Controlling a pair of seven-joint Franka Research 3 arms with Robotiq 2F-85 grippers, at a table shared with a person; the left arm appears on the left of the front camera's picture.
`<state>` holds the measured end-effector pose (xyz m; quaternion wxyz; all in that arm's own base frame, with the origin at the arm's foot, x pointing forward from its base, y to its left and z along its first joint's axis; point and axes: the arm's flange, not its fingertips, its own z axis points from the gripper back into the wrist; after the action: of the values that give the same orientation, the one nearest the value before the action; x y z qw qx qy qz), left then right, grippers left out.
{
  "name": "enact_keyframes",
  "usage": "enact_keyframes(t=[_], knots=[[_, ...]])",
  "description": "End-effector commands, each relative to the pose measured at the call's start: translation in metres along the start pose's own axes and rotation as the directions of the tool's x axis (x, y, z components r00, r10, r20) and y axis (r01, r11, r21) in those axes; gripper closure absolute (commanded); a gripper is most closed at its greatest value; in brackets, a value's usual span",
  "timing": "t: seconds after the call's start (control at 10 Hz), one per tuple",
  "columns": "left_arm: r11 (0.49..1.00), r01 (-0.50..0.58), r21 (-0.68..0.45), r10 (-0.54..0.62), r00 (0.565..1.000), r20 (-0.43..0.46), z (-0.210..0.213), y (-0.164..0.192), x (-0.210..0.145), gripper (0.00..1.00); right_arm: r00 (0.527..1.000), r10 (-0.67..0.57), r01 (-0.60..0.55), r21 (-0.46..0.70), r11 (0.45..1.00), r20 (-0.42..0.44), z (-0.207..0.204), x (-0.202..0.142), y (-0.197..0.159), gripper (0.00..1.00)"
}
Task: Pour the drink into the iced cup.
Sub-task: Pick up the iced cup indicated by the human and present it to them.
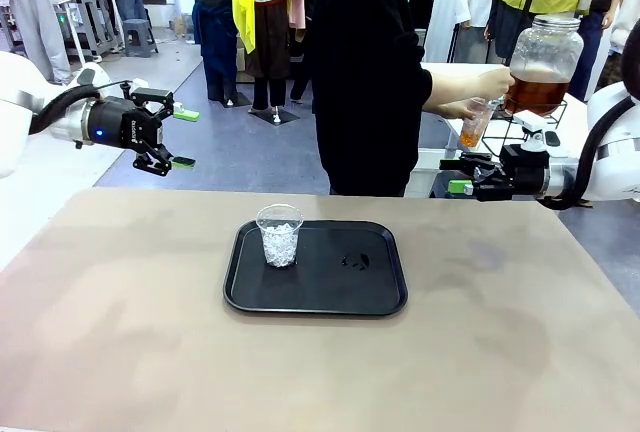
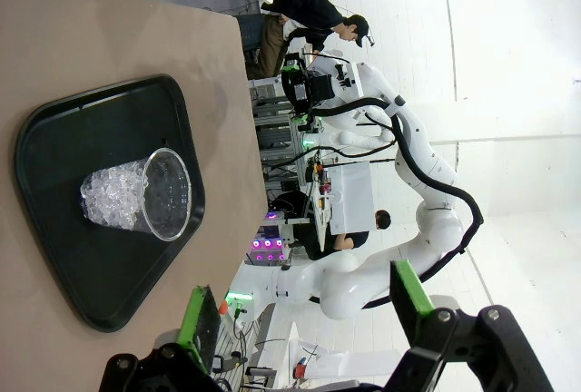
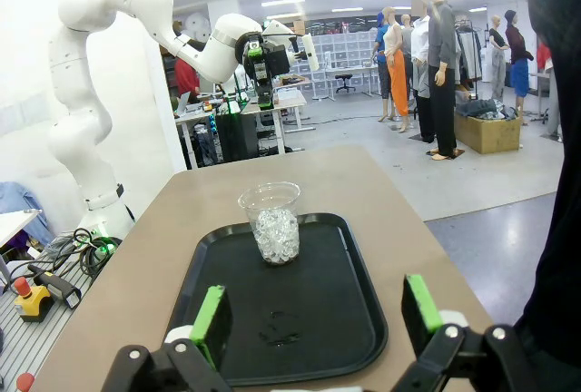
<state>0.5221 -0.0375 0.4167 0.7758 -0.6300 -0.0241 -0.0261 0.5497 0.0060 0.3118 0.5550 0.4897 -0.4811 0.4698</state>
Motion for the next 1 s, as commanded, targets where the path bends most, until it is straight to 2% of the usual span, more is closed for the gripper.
enact_keyframes(t=[0.0,0.9], knots=[[1.000,0.002,0.000,-0.002,1.000,0.002,0.0003,-0.0009,0.0002,0.00,1.000,-0.012,0.012,0.013,1.000,-0.004,0.0010,0.0031,-0.0004,0.00],[1.000,0.002,0.000,-0.002,1.000,0.002,0.0003,-0.0009,0.0002,0.00,1.000,-0.012,0.012,0.013,1.000,-0.004,0.0010,0.0031,-0.0004,0.00]])
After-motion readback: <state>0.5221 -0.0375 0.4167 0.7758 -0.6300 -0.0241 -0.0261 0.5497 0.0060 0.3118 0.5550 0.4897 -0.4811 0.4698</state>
